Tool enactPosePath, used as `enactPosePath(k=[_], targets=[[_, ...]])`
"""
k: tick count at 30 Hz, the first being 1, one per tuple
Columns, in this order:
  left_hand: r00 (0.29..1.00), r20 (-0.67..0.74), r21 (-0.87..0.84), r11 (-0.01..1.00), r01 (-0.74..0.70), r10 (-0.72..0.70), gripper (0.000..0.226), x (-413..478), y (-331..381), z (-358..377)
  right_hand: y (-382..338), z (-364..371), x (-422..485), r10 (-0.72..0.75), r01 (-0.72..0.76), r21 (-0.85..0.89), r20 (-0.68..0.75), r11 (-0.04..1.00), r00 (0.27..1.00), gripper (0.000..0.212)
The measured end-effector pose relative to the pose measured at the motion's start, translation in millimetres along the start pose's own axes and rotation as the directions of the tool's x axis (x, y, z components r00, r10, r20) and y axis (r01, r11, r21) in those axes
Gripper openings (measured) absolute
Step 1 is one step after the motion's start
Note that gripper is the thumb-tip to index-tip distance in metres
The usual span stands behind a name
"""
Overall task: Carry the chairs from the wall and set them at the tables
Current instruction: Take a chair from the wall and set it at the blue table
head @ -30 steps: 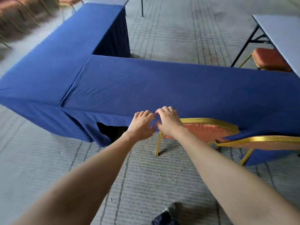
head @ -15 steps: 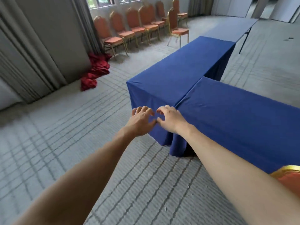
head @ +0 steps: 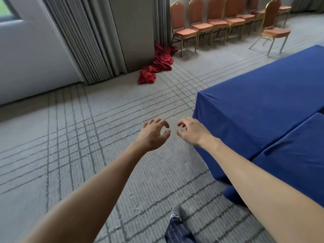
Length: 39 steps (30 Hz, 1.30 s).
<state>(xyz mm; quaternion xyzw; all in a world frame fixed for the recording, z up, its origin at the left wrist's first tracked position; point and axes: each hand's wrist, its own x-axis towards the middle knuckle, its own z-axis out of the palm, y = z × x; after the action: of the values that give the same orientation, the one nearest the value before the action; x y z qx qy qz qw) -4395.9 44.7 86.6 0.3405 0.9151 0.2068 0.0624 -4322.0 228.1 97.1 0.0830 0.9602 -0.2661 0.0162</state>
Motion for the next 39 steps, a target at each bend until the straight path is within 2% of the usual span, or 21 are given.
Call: enactPosePath(k=[4,12,15,21,27,33,39], targets=[[0.994,0.011,0.001,0.994,0.111,-0.111,0.032,73,-51,-13,2,11,101,-0.003,0.0,0.046,0.059,0.999,0.998,0.037],[0.988,-0.032,0.07,0.985,0.155,-0.154,0.032,226,-109,-72,-18,-21,280,-0.082,0.079,0.037,0.076,0.996,0.994,0.039],[0.983,-0.049,0.048,0.983,0.178,-0.176,0.032,287,-141,-89,-17,-32,346,-0.088,0.085,0.035,0.076,0.996,0.993,0.037],[0.99,-0.051,0.079,0.988,0.134,-0.13,0.032,431,-225,-104,-4,-37,507,-0.05,0.051,-0.014,0.064,0.999,0.997,0.036],[0.999,-0.009,0.043,0.998,0.041,-0.04,0.032,594,-284,-128,6,-70,664,0.032,-0.032,0.016,-0.037,0.999,0.999,0.03],[0.998,0.026,0.047,0.997,-0.059,0.058,0.031,737,-304,-146,37,-113,789,0.096,-0.093,0.036,-0.084,0.995,0.992,0.032],[0.995,0.037,0.064,0.993,-0.1,0.098,0.031,907,-317,-128,113,-149,927,0.105,-0.101,0.042,-0.106,0.994,0.989,0.033]])
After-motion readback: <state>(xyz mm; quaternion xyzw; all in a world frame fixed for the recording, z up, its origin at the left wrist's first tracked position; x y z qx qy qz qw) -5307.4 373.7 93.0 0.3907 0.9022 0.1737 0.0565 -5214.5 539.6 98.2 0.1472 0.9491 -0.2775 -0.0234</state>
